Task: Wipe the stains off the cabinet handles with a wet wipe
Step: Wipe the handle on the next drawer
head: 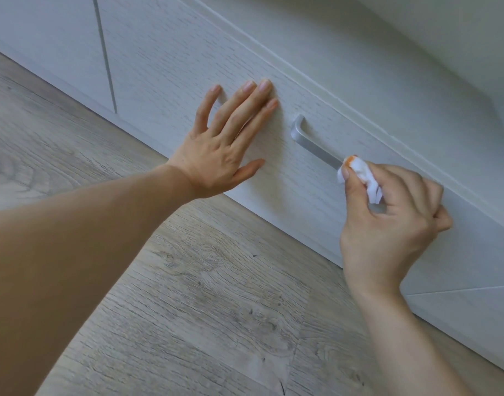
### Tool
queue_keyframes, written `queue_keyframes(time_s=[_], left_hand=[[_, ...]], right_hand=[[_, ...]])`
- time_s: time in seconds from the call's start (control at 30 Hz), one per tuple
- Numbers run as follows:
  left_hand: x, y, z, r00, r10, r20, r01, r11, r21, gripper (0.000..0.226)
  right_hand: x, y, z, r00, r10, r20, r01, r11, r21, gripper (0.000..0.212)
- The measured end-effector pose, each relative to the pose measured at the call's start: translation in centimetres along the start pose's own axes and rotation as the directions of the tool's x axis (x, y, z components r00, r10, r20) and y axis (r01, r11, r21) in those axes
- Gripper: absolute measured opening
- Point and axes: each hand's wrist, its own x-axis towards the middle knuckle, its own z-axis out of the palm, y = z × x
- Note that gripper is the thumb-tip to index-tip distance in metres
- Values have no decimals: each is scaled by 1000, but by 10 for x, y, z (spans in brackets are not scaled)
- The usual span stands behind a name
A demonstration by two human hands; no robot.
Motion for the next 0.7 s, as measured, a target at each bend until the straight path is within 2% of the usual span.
queue_keyframes(time_s=[0.1, 0.2, 0.27, 0.33, 0.43, 0.57, 0.7], left_hand=[[0, 0, -2, 1000, 2, 13, -2, 1000, -3, 75], [0, 0, -5, 999, 9, 38, -8, 1000, -8, 76], [1, 1, -8, 999, 4, 53, -3, 1000, -16, 76], [1, 4, -12, 998, -3, 68, 5, 1000, -29, 75], [2, 5, -19, 995, -13, 101, 18, 999, -46, 75], [4, 4, -31, 985, -8, 170, 15, 999, -39, 75], [9, 4, -44, 983, 0, 185, 3, 1000, -16, 73]], right_hand=[[-5, 2, -4, 997, 70, -42, -69, 997, 29, 13], [-4, 6, -8, 968, 251, -30, -246, 963, 106, 16], [0, 9, -10, 907, 421, 11, -410, 877, 251, 18], [5, 11, -10, 850, 516, 104, -517, 782, 347, 20], [7, 7, -4, 800, 556, 226, -596, 691, 408, 22], [6, -1, -4, 774, 588, 233, -618, 623, 479, 25], [8, -8, -13, 799, 541, 263, -593, 632, 499, 29]])
